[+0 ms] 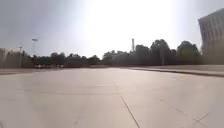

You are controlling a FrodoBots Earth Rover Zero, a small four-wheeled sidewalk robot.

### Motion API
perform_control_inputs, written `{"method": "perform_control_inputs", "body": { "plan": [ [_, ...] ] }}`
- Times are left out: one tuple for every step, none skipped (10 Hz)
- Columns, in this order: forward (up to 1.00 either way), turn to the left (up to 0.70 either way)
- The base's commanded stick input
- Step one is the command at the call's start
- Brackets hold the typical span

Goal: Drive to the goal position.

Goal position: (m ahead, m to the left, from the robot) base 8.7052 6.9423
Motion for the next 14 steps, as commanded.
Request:
{"method": "perform_control_inputs", "body": {
  "plan": [
    [0.70,0.00],
    [0.70,0.00],
    [0.70,0.00],
    [0.70,0.00],
    [0.70,0.00],
    [0.70,0.00],
    [0.70,0.00],
    [0.70,0.00],
    [0.70,0.00],
    [0.70,0.00],
    [0.70,0.00],
    [0.70,0.00],
    [0.70,0.00],
    [0.70,0.00]
  ]
}}
